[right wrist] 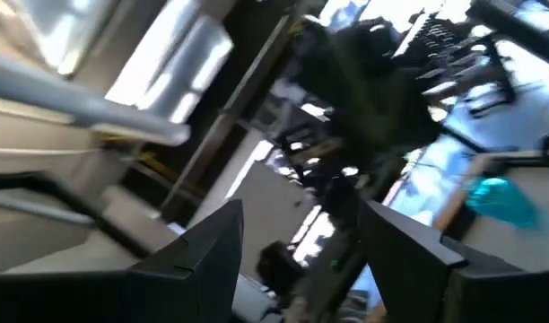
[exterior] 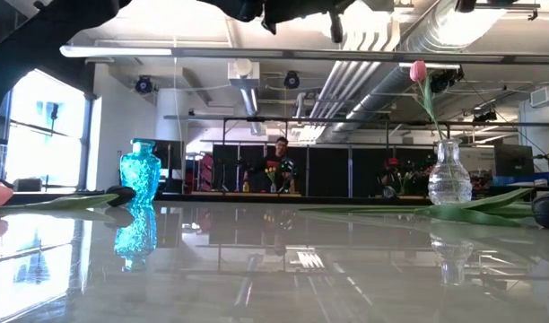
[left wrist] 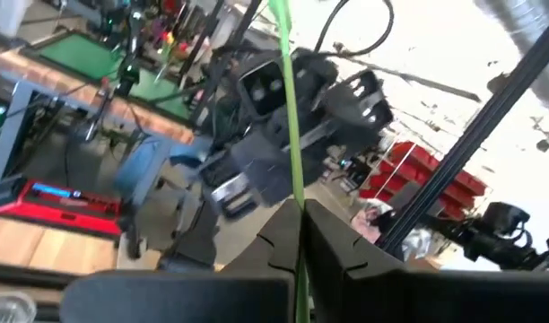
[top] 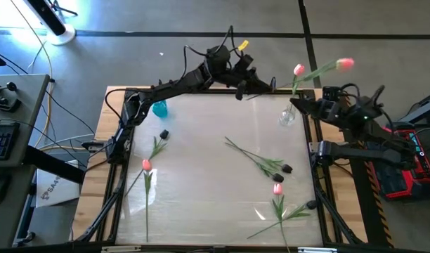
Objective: Sort flowers into vase by color
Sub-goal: Put the pink flower into the transparent vase
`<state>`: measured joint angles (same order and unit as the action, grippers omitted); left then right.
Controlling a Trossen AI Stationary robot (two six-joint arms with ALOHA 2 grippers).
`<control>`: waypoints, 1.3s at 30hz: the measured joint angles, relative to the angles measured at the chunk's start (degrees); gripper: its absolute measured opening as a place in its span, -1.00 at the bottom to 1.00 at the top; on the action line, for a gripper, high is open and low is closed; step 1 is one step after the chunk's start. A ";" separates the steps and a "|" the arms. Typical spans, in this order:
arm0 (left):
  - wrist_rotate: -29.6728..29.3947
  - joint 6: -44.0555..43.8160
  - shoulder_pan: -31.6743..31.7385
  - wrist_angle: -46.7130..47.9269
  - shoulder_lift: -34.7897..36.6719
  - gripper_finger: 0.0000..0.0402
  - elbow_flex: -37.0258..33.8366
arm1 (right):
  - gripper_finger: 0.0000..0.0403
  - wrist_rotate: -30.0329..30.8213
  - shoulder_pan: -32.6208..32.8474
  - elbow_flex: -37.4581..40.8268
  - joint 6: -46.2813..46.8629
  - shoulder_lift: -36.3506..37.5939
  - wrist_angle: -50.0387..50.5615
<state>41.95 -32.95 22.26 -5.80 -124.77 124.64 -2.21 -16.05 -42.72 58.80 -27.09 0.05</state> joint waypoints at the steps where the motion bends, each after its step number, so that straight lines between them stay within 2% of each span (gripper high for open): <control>1: 0.00 -0.49 0.00 -0.63 0.00 -1.00 0.00 | 0.04 1.34 0.00 0.00 -0.66 0.00 0.60; 10: -0.05 -1.03 -0.25 -0.90 0.00 -1.00 0.00 | 0.04 16.99 0.00 0.00 -9.10 0.00 -0.64; 20: -0.74 4.41 -1.45 6.86 0.00 -1.00 -0.02 | -0.06 17.20 0.00 0.02 -13.78 0.02 -4.96; 24: -1.51 5.62 -1.88 7.95 0.00 -1.00 -0.02 | -0.28 18.31 0.00 0.02 -11.23 0.02 -2.43; 29: -1.81 5.62 -1.86 7.92 0.00 -1.00 -0.02 | -0.88 18.59 0.00 0.04 -10.16 -0.04 1.54; 30: -1.81 5.67 -1.86 8.06 0.00 -1.00 -0.02 | -0.94 18.56 0.00 0.04 -10.80 -0.02 1.72; 35: -0.78 7.95 -2.07 11.27 0.00 -0.98 -0.02 | -0.97 19.92 0.00 0.04 -11.39 -0.02 4.57; 39: -0.44 11.49 -2.62 15.44 0.00 -0.88 -0.02 | -0.98 20.62 0.00 0.04 -11.29 0.02 10.63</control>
<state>41.52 -21.46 19.64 9.64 -124.77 124.62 18.40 -16.05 -42.68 47.51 -27.07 10.68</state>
